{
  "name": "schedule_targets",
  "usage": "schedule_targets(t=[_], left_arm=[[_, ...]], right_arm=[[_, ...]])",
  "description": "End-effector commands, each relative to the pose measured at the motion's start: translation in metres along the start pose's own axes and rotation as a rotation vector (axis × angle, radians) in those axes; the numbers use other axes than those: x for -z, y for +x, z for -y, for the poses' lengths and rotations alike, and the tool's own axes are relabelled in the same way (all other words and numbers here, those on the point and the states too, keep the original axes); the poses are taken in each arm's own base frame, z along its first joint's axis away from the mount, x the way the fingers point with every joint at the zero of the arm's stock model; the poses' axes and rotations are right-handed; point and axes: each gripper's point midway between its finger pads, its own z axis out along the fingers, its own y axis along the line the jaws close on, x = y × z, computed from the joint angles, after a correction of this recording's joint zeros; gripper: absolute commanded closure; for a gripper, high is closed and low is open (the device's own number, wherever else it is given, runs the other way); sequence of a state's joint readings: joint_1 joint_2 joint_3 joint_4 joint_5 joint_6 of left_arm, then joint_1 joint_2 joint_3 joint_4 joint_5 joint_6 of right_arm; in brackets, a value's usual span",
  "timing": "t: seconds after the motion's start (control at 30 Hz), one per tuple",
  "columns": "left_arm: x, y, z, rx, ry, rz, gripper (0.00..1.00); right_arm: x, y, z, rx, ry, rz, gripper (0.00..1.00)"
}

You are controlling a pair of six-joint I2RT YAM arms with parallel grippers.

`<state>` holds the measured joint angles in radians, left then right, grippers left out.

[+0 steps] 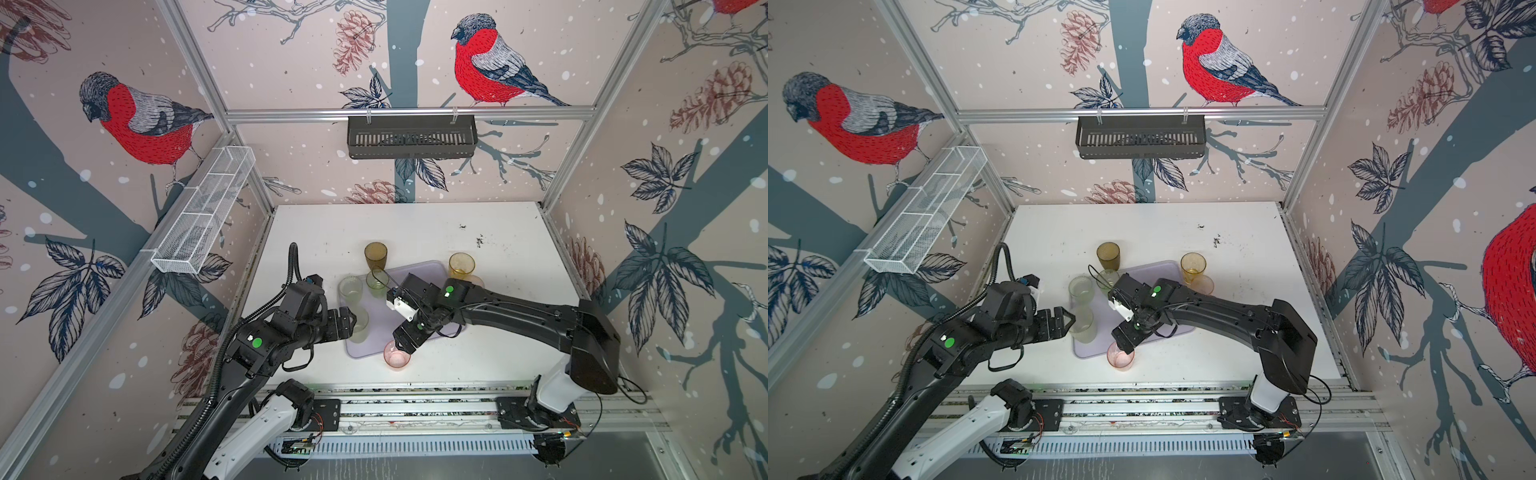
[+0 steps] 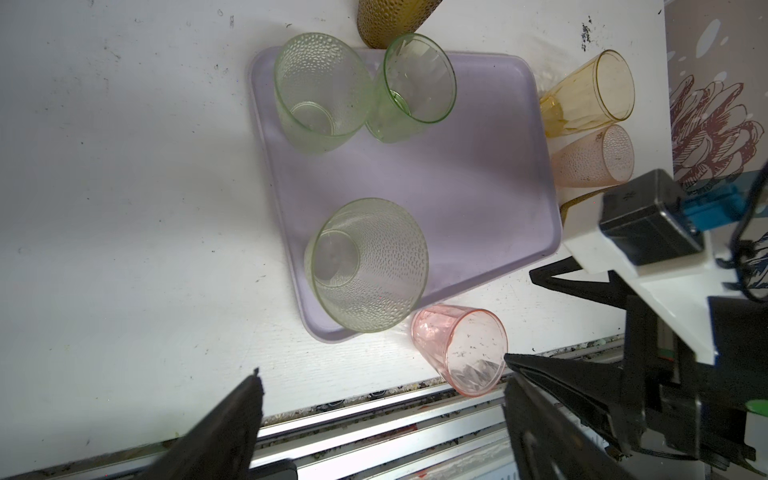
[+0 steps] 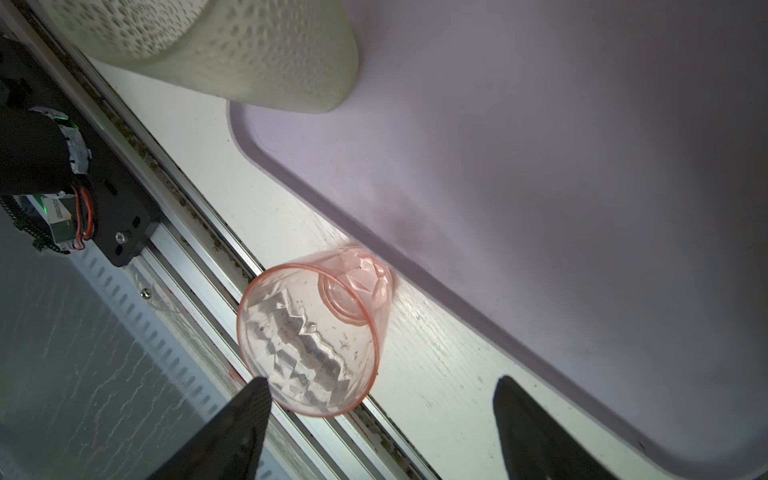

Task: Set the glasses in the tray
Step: 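Lower the open right gripper over the pink glass rim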

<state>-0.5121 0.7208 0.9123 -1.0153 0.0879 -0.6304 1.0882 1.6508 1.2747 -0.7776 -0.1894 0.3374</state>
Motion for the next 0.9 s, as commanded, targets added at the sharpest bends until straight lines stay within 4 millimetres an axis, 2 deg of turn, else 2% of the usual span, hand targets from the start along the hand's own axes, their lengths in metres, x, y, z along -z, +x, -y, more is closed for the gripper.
schedule_targets(t=[0.0,0.4,0.87], left_arm=[[-0.001,0.003,0.001,0.012,0.009,-0.010,0.09],[0.000,0.005,-0.001,0.024,0.006,-0.009,0.10],[0.005,0.007,-0.002,0.030,0.007,-0.007,0.10]], right_arm=[[-0.005,0.002,-0.003,0.019,0.001,-0.010,0.18],[-0.018,0.013,-0.001,0.023,0.010,-0.032,0.31],[-0.022,0.011,-0.002,0.027,0.021,-0.032,0.47]])
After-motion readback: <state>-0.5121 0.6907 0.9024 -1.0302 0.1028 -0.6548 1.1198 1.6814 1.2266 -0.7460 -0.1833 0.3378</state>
